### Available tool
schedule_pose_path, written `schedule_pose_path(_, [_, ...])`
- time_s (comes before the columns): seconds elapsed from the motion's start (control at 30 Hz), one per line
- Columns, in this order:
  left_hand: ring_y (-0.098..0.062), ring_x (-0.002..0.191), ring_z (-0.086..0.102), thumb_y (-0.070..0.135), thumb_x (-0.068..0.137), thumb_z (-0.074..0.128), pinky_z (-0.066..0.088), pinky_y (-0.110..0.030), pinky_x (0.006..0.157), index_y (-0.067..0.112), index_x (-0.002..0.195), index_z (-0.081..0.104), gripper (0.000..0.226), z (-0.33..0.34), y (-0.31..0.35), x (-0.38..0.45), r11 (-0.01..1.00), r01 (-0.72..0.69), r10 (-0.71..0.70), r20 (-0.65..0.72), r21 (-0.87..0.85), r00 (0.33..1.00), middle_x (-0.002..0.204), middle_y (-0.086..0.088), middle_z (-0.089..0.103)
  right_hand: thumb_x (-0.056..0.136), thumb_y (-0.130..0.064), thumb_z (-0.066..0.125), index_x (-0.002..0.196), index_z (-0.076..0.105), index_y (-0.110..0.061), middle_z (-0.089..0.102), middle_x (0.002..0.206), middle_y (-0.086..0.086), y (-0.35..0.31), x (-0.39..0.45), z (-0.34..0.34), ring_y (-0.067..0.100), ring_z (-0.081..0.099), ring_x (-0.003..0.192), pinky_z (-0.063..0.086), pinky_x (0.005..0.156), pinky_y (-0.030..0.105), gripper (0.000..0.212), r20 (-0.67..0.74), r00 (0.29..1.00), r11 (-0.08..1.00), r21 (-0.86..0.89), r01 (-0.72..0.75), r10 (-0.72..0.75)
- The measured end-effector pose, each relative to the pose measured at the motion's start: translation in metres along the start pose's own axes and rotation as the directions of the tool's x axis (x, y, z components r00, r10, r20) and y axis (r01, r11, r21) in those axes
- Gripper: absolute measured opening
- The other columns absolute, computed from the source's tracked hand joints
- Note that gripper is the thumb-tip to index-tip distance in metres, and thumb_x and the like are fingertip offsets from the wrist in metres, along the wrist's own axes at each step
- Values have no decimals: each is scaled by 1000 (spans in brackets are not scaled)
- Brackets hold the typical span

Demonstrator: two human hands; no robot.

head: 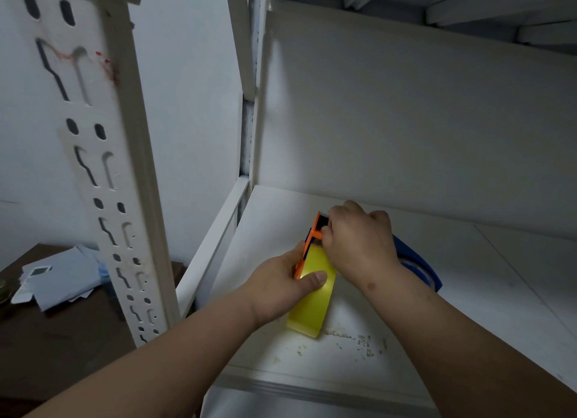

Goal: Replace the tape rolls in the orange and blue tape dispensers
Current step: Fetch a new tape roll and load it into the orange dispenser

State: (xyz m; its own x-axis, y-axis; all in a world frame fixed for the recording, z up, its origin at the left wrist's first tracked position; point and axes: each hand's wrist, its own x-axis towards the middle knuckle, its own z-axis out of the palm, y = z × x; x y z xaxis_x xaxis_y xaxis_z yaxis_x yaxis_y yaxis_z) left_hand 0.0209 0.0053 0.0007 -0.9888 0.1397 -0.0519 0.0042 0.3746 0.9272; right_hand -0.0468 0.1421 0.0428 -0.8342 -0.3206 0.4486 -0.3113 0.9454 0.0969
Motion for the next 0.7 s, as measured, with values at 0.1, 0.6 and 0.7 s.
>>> schedule_pose_path(0.1, [-16, 121, 60, 37, 95, 59, 47, -33, 105, 38, 146, 40, 54, 0, 0, 0, 1000, -10, 10, 6, 17, 1000, 133, 2, 64, 84, -21, 56, 78, 48, -20, 54, 86, 3, 0, -1, -1, 22, 33, 64, 24, 70, 35, 10, -28, 999, 999, -12, 37, -37])
schedule_pose_path(0.6, [-16, 128, 54, 43, 100, 47, 43, -35, 109, 33, 153, 32, 56, -5, -2, 6, 997, 10, -12, 28, 73, 1000, 145, 2, 56, 92, -28, 47, 75, 40, -24, 43, 76, -2, 11, 14, -16, 24, 49, 73, 29, 67, 32, 20, 163, 983, 995, 63, 79, -88])
schedule_pose_path(0.7, [-17, 131, 51, 44, 101, 44, 41, -34, 109, 32, 155, 26, 58, -4, 1, 5, 994, 6, -11, 36, 113, 999, 148, 2, 53, 94, -34, 46, 74, 40, -22, 46, 74, -3, 16, 17, -18, 23, 47, 74, 32, 68, 32, 24, 199, 968, 988, 26, 152, -154])
